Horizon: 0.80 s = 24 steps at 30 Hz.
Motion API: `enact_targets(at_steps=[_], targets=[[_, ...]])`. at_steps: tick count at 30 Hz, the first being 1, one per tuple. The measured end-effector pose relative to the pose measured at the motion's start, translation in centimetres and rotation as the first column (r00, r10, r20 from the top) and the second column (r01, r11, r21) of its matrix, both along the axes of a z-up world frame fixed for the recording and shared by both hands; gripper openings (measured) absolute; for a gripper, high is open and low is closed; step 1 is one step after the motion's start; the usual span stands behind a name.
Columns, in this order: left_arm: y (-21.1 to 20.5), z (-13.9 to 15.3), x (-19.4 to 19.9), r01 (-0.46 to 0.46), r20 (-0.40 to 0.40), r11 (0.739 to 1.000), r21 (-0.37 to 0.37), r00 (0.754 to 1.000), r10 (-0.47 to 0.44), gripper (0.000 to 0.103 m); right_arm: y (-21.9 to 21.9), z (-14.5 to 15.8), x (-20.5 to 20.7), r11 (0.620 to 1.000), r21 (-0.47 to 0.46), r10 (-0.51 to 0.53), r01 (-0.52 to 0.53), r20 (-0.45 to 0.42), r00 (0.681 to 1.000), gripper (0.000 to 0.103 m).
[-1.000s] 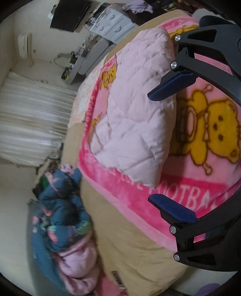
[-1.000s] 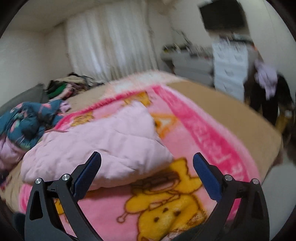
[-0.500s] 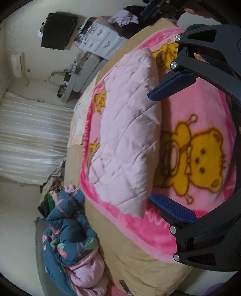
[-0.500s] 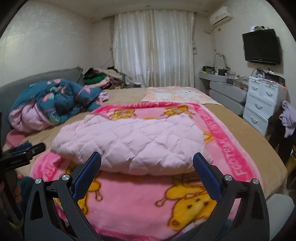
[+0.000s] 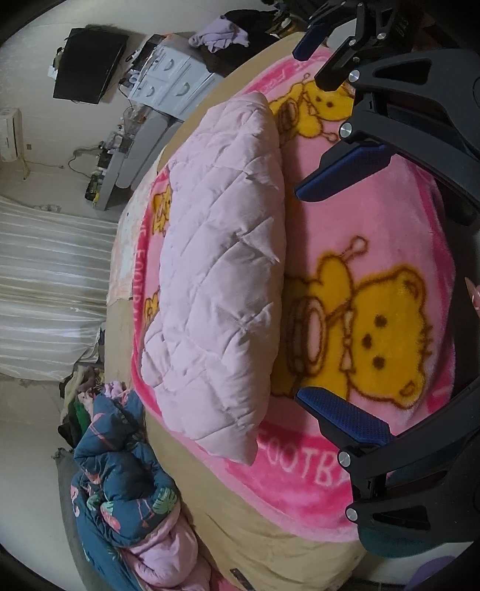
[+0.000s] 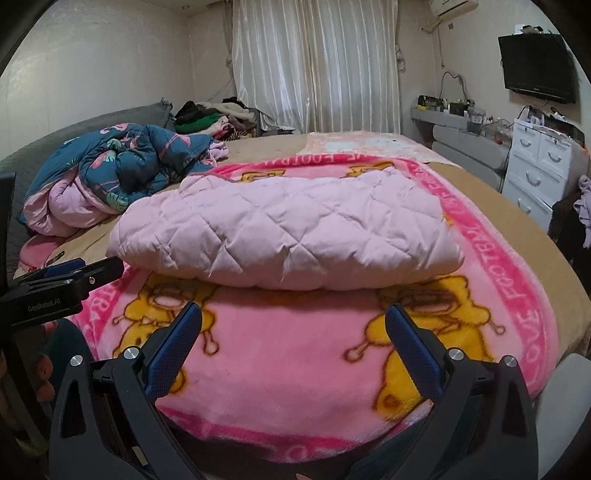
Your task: Fold large clothes
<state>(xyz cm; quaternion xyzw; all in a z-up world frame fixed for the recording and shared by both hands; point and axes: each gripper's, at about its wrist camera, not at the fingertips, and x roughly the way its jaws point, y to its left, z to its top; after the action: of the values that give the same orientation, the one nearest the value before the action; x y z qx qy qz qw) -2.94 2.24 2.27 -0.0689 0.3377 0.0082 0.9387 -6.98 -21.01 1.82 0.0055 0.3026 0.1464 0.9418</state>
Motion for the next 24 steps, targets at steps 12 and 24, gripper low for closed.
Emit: enact_targets(at_steps=[12,24], targets=[[-0.07,0.06,-0.01,0.007,0.006,1.000,0.001,1.000,-0.007,0.094,-0.33,-0.03,0.08,1.000,0.009,-0.013,0.013,0.008,1.000,0.099],[-0.28,0.29,-0.14,0.013,0.013,1.000,0.017,1.000,-0.013,0.094,-0.50,-0.19,-0.02,1.000,0.001,-0.002,0.002,0.001,1.000,0.099]])
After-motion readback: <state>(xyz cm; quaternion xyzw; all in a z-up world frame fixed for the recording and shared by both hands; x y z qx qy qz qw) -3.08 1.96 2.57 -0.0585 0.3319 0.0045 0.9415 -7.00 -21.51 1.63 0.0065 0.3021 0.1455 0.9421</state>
